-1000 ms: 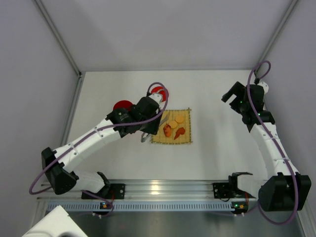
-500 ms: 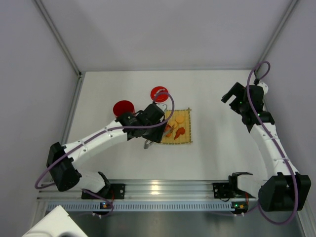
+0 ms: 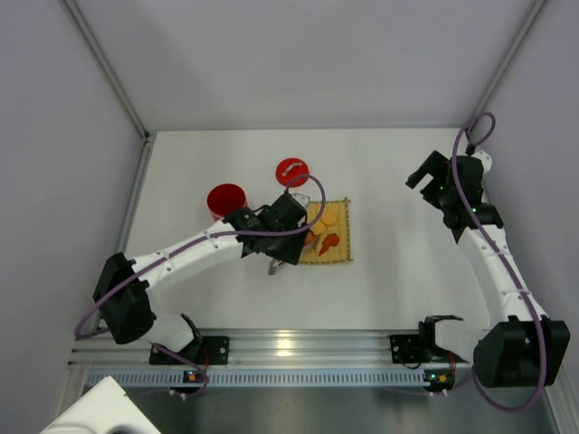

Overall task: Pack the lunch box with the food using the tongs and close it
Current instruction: Pick up the fake food from the plate.

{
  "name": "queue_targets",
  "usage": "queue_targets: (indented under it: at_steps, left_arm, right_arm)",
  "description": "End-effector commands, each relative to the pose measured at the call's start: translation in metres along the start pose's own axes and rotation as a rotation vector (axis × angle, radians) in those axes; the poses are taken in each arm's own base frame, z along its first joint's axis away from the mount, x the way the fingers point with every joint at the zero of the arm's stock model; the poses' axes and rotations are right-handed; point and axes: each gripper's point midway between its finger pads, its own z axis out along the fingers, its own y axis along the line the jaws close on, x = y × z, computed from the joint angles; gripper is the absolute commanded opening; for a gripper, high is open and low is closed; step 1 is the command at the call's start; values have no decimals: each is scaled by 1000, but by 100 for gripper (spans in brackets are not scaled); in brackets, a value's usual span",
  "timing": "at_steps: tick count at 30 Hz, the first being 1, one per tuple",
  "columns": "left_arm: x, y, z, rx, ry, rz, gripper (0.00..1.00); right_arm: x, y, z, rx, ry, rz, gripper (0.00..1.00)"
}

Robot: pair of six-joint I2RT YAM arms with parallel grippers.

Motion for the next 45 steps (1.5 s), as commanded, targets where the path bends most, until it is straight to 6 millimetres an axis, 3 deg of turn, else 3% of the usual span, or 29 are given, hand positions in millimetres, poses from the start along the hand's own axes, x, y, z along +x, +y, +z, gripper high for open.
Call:
queue_targets:
  at_steps: [1,10,17,25,38,45]
  left_arm:
    - [-11,-3,2,2,-49,-13,59]
    - [-5,1,6,-17,-30,-14,52]
    - [-7,1,2,-16,-38,-13,42]
    - [-27,7,-26,-44,-113,-10,38]
    - [-42,12,-50,-66,-172,-16,37]
    - [-59,23,-80,-108,-246,-15,38]
  right_arm:
    - [-10,7,-3,-30,-57,-15,100]
    - [-9,6,-1,-30,-55,-14,100]
    - [-10,7,-3,-34,-61,-14,100]
    - [-11,7,-3,-34,-60,-11,100]
    - [-11,8,-3,-36,-60,-11,99]
    - [-13,9,-3,-38,-64,-11,99]
